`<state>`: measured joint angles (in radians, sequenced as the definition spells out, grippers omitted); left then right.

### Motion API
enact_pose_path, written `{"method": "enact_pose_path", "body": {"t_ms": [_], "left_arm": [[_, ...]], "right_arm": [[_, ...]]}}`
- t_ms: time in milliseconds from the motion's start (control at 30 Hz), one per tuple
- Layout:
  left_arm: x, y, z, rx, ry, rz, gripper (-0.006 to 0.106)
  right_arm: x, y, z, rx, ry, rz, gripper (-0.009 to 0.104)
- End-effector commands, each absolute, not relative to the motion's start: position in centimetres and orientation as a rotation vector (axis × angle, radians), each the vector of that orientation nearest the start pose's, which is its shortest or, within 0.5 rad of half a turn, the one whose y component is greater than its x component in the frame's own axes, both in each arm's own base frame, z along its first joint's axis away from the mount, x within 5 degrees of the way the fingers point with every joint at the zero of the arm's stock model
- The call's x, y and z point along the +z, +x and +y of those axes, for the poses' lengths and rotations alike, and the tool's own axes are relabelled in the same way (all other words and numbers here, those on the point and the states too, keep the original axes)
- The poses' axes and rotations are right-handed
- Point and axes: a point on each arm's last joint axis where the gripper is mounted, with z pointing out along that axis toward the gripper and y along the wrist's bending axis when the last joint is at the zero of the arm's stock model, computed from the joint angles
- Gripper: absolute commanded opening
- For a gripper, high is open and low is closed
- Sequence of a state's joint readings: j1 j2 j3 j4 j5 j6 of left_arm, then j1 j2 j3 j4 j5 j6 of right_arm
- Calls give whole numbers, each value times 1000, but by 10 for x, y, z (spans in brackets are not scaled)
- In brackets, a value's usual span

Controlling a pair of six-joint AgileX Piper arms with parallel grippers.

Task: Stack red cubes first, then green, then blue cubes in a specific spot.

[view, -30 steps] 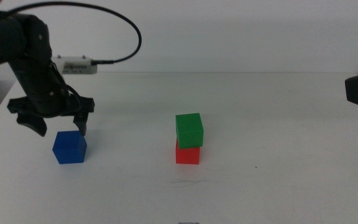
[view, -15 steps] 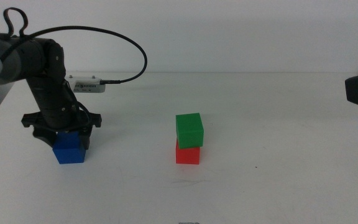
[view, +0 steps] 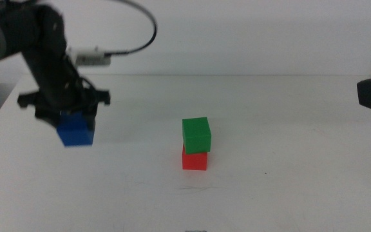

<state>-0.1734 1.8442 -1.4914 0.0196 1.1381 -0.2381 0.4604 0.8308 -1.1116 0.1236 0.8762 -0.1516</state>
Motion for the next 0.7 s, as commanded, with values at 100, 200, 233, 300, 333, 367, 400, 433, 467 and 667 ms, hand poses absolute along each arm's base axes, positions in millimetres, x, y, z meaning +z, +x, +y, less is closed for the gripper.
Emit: {"method": "enact_pose_path", "body": {"t_ms": [100, 200, 233, 300, 333, 367, 400, 433, 467, 667], "left_arm": [[332, 346, -117, 24, -87, 2849, -2], [350, 336, -155, -49, -52, 2783, -2], [353, 333, -164, -59, -49, 2768, -2], [358, 329, -184, -82, -41, 2743, -2], [358, 328, -190, -85, -39, 2738, -2], [358, 327, -199, -96, -29, 2733, -2], [358, 327, -207, -106, -15, 2730, -2], [357, 328, -215, -117, 1, 2728, -2], [356, 328, -222, -125, 16, 2725, -2], [347, 334, -247, -171, 37, 2740, -2]], "right_arm": [[439, 125, 70, 326, -577, 1897, 75], [439, 125, 70, 326, -577, 1897, 75], [439, 125, 70, 326, -577, 1897, 75], [439, 125, 70, 326, -577, 1896, 75], [439, 125, 70, 326, -577, 1896, 75], [439, 125, 70, 326, -577, 1897, 75], [439, 125, 70, 326, -577, 1897, 75], [439, 125, 70, 326, -577, 1897, 75], [439, 125, 70, 326, -577, 1897, 75], [439, 125, 70, 326, -577, 1897, 75]]}}
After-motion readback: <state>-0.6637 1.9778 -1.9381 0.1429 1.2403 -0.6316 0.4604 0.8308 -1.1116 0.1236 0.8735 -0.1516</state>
